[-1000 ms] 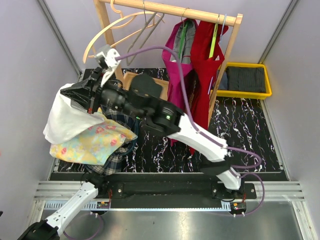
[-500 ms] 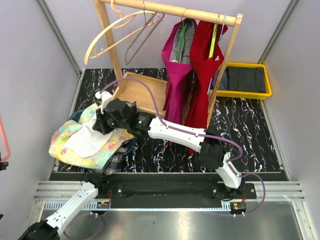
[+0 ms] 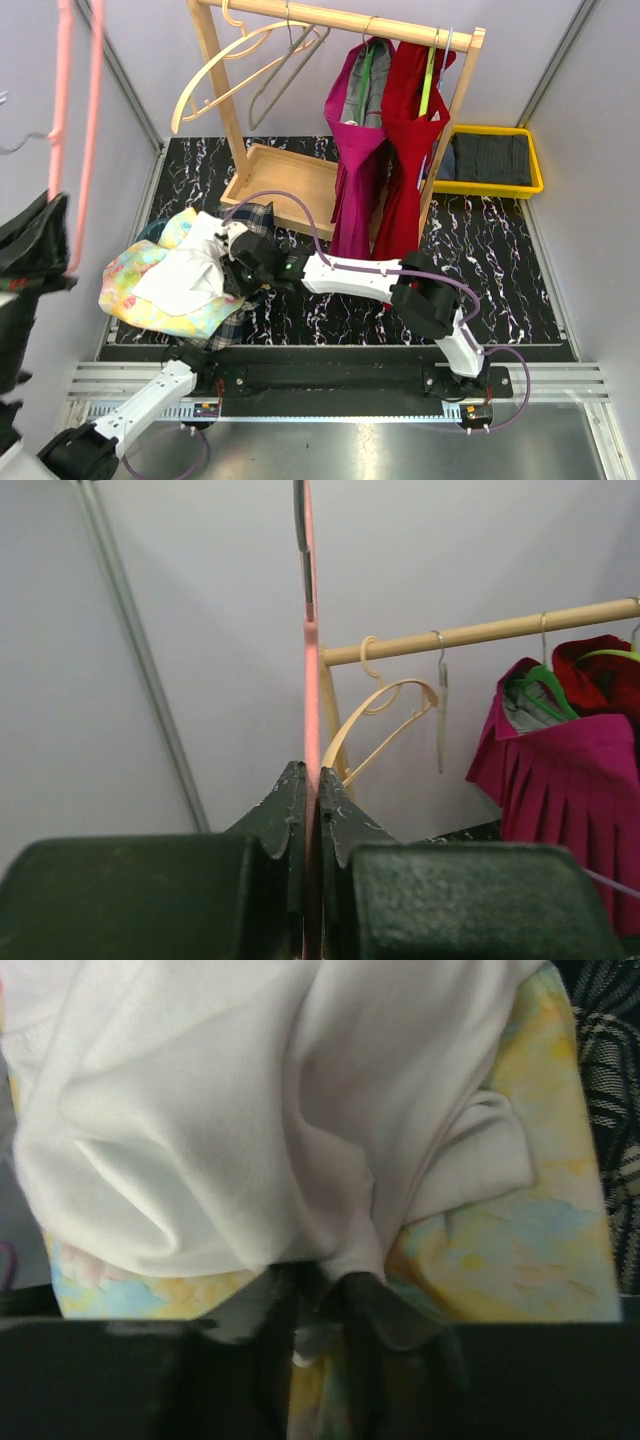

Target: Remove the skirt from the hanger

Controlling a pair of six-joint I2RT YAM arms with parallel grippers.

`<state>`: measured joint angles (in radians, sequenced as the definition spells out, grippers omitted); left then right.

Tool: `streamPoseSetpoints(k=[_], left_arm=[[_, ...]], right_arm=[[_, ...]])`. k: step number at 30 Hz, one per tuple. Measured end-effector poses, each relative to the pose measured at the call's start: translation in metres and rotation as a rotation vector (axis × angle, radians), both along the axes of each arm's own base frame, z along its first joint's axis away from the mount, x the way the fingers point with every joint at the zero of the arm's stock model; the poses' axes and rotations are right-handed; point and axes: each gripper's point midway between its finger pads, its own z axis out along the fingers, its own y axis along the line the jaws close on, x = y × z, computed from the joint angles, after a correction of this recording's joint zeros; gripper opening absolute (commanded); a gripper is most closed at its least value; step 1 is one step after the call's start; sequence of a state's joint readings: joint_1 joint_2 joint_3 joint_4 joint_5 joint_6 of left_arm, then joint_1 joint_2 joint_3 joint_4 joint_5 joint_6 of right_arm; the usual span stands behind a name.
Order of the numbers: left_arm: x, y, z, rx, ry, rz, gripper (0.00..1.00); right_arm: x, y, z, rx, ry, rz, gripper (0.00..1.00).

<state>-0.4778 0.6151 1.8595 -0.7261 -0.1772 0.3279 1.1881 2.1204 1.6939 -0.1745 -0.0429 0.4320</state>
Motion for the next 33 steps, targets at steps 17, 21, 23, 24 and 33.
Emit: streamPoseSetpoints(k=[17, 21, 23, 24, 33], left_arm=[[0.150, -0.172, -0.029, 0.045, 0.370, -0.487, 0.00], [0.156, -0.171, -0.056, 0.048, 0.435, -0.465, 0.00], [0.154, -0.168, -0.065, 0.049, 0.452, -0.453, 0.00], [0.153, -0.166, -0.065, 0.048, 0.452, -0.448, 0.00], [0.132, -0.156, -0.034, 0.027, 0.359, -0.453, 0.00]], right_arm=[[-0.084, -0.129, 0.286, 0.432, -0.286, -0.105, 1.00], [-0.088, -0.182, 0.334, 0.601, -0.312, -0.177, 1.00], [-0.082, -0.180, 0.336, 0.611, -0.320, -0.203, 1.00], [-0.080, -0.172, 0.332, 0.599, -0.319, -0.200, 1.00], [-0.080, -0.094, 0.207, 0.268, -0.294, -0.085, 1.00]])
